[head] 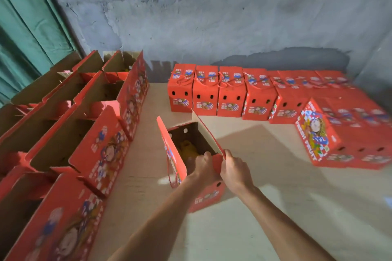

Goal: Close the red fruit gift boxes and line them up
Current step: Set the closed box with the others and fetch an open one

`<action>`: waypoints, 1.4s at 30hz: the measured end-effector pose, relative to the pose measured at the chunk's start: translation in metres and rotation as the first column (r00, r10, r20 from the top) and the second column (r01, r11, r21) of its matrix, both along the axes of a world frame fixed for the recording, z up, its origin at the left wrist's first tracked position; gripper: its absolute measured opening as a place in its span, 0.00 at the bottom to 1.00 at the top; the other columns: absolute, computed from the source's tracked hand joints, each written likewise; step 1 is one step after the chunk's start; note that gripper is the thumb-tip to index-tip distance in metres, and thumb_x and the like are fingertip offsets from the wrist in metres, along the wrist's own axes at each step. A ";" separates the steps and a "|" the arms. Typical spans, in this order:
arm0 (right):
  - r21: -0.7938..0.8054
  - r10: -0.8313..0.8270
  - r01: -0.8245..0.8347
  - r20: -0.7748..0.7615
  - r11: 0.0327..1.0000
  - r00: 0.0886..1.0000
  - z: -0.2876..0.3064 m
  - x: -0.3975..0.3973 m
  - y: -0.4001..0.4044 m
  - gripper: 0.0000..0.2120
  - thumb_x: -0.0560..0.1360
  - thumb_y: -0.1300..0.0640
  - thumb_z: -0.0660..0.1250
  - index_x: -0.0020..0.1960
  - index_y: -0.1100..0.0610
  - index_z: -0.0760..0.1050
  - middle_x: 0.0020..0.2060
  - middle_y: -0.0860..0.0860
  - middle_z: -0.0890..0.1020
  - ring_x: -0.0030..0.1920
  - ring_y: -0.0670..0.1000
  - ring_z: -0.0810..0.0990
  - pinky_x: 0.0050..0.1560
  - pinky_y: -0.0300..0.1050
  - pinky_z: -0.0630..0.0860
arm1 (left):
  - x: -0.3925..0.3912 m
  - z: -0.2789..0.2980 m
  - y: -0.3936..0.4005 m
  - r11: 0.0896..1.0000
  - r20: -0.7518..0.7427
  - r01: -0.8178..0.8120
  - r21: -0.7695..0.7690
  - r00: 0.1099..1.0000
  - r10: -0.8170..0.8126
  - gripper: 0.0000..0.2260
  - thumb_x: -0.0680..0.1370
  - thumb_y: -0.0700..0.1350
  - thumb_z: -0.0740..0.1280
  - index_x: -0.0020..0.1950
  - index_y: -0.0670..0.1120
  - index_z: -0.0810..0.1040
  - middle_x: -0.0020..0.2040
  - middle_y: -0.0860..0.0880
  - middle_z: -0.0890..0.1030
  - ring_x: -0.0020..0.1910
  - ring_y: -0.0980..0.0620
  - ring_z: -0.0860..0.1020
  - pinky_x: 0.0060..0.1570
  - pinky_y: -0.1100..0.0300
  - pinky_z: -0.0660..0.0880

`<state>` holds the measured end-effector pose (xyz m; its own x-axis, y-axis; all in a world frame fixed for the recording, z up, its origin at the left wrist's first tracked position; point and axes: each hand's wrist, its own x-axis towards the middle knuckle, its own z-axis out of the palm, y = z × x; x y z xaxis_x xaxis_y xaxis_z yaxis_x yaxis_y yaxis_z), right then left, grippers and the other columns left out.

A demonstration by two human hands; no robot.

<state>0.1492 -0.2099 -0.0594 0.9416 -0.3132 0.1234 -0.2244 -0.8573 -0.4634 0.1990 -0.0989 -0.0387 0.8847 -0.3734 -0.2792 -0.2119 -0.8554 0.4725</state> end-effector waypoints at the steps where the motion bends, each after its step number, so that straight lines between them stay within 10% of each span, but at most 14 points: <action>1: 0.005 -0.010 0.010 -0.002 1.000 1.000 0.000 -0.015 -0.015 0.15 0.84 0.55 0.62 0.69 0.56 0.73 0.52 0.55 0.86 0.51 0.57 0.86 0.54 0.51 0.82 | -0.015 0.002 -0.015 1.000 0.011 0.012 0.012 1.000 -0.012 0.31 0.72 0.58 0.78 0.65 0.42 0.71 0.53 0.46 0.76 0.46 0.50 0.71 0.44 0.58 0.66; 11: 0.000 -0.144 0.144 -0.028 0.990 0.989 0.006 -0.148 -0.178 0.11 0.83 0.57 0.64 0.65 0.57 0.74 0.46 0.55 0.86 0.44 0.57 0.86 0.45 0.49 0.82 | -0.143 0.015 -0.183 0.990 -0.006 0.137 -0.033 0.991 -0.137 0.33 0.74 0.58 0.77 0.69 0.43 0.69 0.61 0.45 0.77 0.52 0.49 0.75 0.48 0.61 0.68; 16: 0.002 -0.260 0.260 -0.027 0.965 0.965 0.007 -0.196 -0.229 0.12 0.84 0.54 0.63 0.65 0.55 0.76 0.47 0.54 0.86 0.46 0.57 0.86 0.46 0.49 0.81 | -0.187 0.015 -0.247 0.985 -0.034 0.166 0.047 0.986 -0.164 0.16 0.80 0.52 0.70 0.61 0.46 0.69 0.48 0.49 0.72 0.43 0.51 0.73 0.46 0.60 0.66; 19: 0.124 -0.359 0.362 -0.045 0.924 0.932 0.009 -0.210 -0.240 0.10 0.83 0.49 0.63 0.58 0.52 0.79 0.43 0.50 0.85 0.46 0.59 0.85 0.41 0.46 0.74 | -0.199 0.019 -0.268 0.946 0.020 0.271 0.180 0.960 -0.279 0.13 0.84 0.48 0.62 0.65 0.43 0.72 0.55 0.44 0.75 0.56 0.45 0.79 0.53 0.55 0.73; 23: 0.426 -0.493 0.487 -0.103 0.763 0.864 0.009 -0.208 -0.236 0.17 0.81 0.41 0.59 0.49 0.51 0.79 0.40 0.48 0.83 0.39 0.49 0.81 0.35 0.41 0.66 | -0.190 0.035 -0.271 0.896 -0.027 0.349 0.273 0.934 -0.356 0.14 0.81 0.46 0.62 0.65 0.43 0.76 0.52 0.46 0.79 0.56 0.42 0.81 0.49 0.53 0.76; 27: 0.696 -0.585 0.490 -0.123 0.524 0.801 -0.011 -0.195 -0.221 0.30 0.77 0.41 0.72 0.64 0.66 0.74 0.54 0.64 0.82 0.43 0.55 0.79 0.37 0.43 0.72 | -0.151 0.053 -0.256 0.911 0.053 0.324 0.256 0.936 -0.348 0.12 0.79 0.54 0.65 0.48 0.44 0.76 0.37 0.50 0.73 0.38 0.47 0.76 0.41 0.56 0.74; 33: 0.740 -0.725 0.613 -0.257 0.278 0.639 -0.036 -0.177 -0.181 0.46 0.74 0.39 0.74 0.79 0.59 0.55 0.71 0.64 0.70 0.61 0.66 0.79 0.59 0.59 0.80 | -0.061 0.059 -0.216 0.957 0.334 0.156 0.243 0.913 -0.233 0.20 0.81 0.49 0.63 0.71 0.43 0.70 0.68 0.42 0.75 0.69 0.41 0.72 0.71 0.46 0.69; 42: 0.692 -0.713 0.578 -0.130 0.431 0.688 -0.050 -0.170 -0.187 0.48 0.77 0.45 0.73 0.81 0.59 0.44 0.73 0.67 0.64 0.67 0.66 0.74 0.67 0.57 0.75 | -0.032 0.028 -0.180 0.845 0.260 0.123 0.521 0.920 -0.294 0.14 0.81 0.54 0.63 0.59 0.47 0.78 0.50 0.48 0.82 0.61 0.45 0.79 0.75 0.47 0.59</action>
<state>-0.0207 -0.3972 -0.1093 0.4131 -0.8751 -0.2521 -0.4474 0.0461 -0.8932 0.1674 -0.2787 -0.0105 0.8718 -0.4509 -0.1911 -0.4763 -0.8715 -0.1167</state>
